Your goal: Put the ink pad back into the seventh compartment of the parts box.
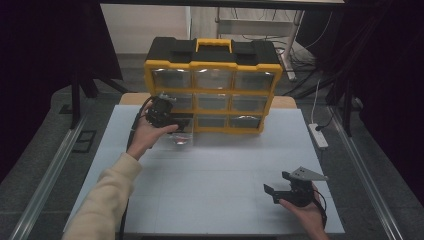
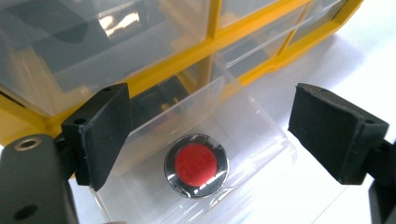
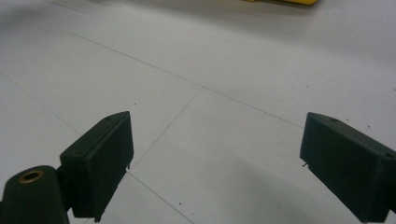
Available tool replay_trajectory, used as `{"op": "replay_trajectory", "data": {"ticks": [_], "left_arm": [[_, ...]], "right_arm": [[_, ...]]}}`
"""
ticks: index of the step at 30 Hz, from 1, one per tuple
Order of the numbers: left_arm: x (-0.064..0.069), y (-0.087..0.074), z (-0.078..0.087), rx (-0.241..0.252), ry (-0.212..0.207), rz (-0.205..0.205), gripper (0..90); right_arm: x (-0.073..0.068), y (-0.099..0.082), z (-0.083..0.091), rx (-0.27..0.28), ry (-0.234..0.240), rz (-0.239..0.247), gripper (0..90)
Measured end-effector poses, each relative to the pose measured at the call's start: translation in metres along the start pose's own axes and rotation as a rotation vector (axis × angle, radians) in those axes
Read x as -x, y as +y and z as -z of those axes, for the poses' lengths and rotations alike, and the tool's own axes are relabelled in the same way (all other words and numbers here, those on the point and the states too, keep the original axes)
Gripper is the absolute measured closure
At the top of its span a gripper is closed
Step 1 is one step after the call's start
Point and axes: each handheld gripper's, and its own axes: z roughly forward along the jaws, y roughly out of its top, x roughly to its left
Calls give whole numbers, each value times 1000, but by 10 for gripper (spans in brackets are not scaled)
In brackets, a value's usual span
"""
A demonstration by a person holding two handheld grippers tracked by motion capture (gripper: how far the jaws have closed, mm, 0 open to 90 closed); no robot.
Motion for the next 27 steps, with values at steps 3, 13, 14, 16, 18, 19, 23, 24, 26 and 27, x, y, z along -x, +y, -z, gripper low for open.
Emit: {"op": "replay_trajectory", "data": {"ticks": [3,13,14,16,18,19,23,24,26,27], "left_arm": [[3,5,9,18,5,-2,144],[12,0,33,59,-7,-25,143],[12,-3,33,58,-9,-28,142],[13,-9,35,55,-18,-32,143],[14,-12,36,56,-19,-32,143],[16,-19,39,56,-23,-38,143],[20,-36,48,61,-36,-40,146],[21,-42,50,59,-37,-45,146],[25,-54,55,60,-37,-48,145],[26,-63,58,56,-39,-46,145]], "right_arm": [[0,1,-2,-4,8,4,98],[-5,1,0,-8,1,17,98],[-5,1,0,-9,-3,15,98],[-5,1,0,-9,-9,13,98],[-4,1,0,-9,-8,10,98],[-3,1,-1,-10,-12,7,98],[-3,1,-2,-12,-10,6,98],[-3,1,-2,-13,-9,7,98],[-3,1,-2,-11,-8,8,98],[-4,1,-2,-10,-6,8,98]]}}
